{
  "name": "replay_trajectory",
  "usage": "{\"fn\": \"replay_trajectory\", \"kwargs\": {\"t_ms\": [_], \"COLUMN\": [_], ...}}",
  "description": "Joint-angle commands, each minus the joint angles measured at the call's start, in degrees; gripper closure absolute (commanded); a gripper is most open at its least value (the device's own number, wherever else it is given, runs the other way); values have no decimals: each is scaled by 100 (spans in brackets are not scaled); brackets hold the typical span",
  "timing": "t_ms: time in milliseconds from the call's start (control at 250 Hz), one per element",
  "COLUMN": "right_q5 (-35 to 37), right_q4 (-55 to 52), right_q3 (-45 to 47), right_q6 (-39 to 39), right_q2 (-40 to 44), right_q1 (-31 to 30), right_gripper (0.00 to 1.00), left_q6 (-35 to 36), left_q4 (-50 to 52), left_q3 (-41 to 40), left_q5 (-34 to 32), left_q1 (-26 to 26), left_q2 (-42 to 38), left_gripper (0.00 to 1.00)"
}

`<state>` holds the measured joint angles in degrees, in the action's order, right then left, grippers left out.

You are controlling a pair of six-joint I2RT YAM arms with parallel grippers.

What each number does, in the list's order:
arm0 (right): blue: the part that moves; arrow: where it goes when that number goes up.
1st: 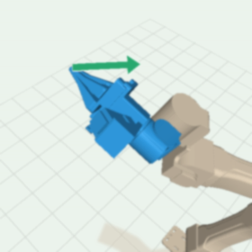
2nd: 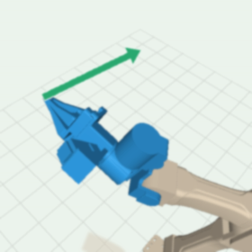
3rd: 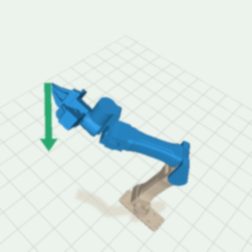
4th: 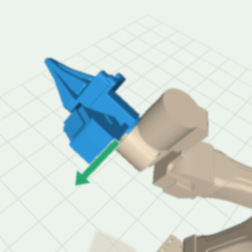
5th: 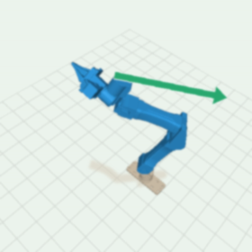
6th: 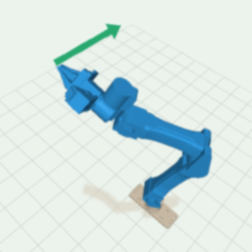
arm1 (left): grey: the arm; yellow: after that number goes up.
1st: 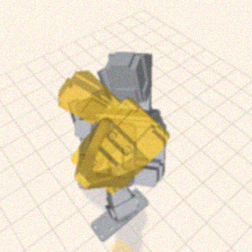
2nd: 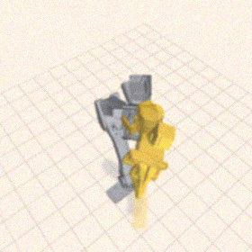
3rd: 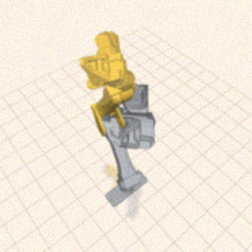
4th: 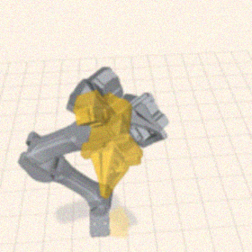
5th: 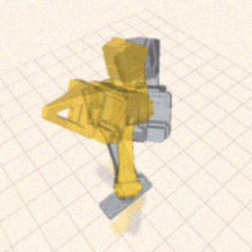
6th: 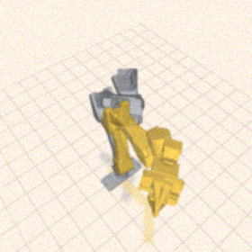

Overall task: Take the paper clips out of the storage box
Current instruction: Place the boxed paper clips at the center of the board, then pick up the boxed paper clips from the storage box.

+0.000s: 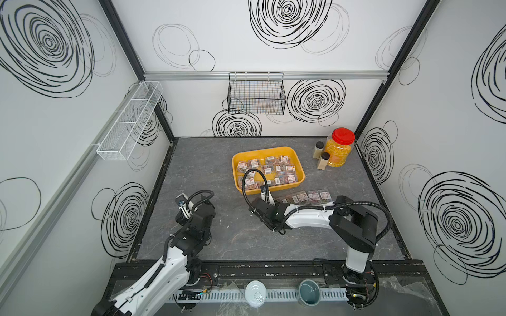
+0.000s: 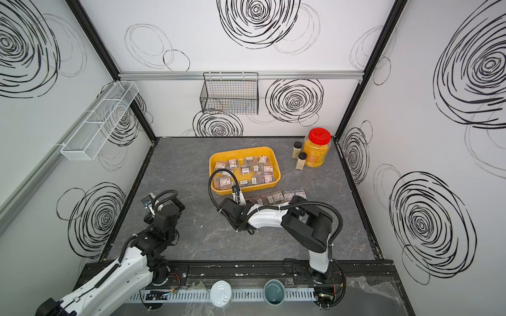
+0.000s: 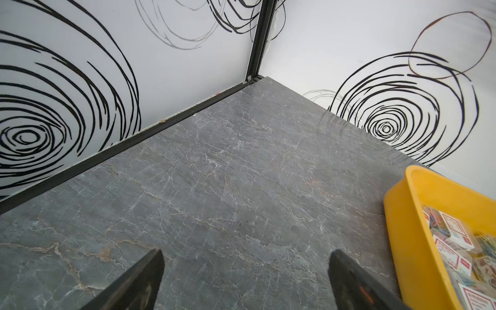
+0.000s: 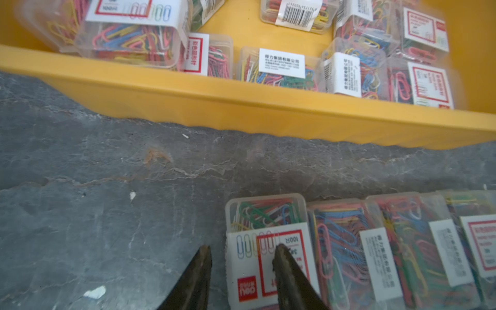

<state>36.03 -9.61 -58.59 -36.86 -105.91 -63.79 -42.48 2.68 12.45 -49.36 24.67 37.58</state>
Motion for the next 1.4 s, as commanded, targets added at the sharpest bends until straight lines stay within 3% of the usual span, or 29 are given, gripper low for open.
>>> {"fn": "replay_trajectory", "kwargs": {"t_ms": [0,212,392,651,739,963,1171,1259,1395], "right_q5": [92,-123,-714,-2065,-2305,-2771,-2989,-2832,-2544], "right_q4": [-207,-83,390,671,671,335,23,-121,-530], "right_q3": [122,27,155,126,-64,-1038,-1879,-2225,-2930], "right_q6": [-171,34,350,516,614,845,986,1087,1220], "right_q2": [62,360,1131,1733,1511,402,-477,-766,-1314], "right_q1": [34,40,290,1658,1992,2300,2024,1829,1556], "right_gripper": [57,55,51,47,38,37,31,24,23], "left_q6": [-48,-85,-43,-24,-24,69,29,47,88], "left_q4": [-118,-83,-128,-136,-139,-219,-173,-195,-224], "left_q3": [130,144,130,188,204,236,267,265,289], "left_q5": [-165,-231,-219,-411,-451,-502,-636,-639,-669], "left_q1": [47,85,137,326,373,501,599,619,680], "left_q2": [36,33,39,152,189,304,339,346,418], "left_gripper": [1,1,1,1,1,1,1,1,1]}}
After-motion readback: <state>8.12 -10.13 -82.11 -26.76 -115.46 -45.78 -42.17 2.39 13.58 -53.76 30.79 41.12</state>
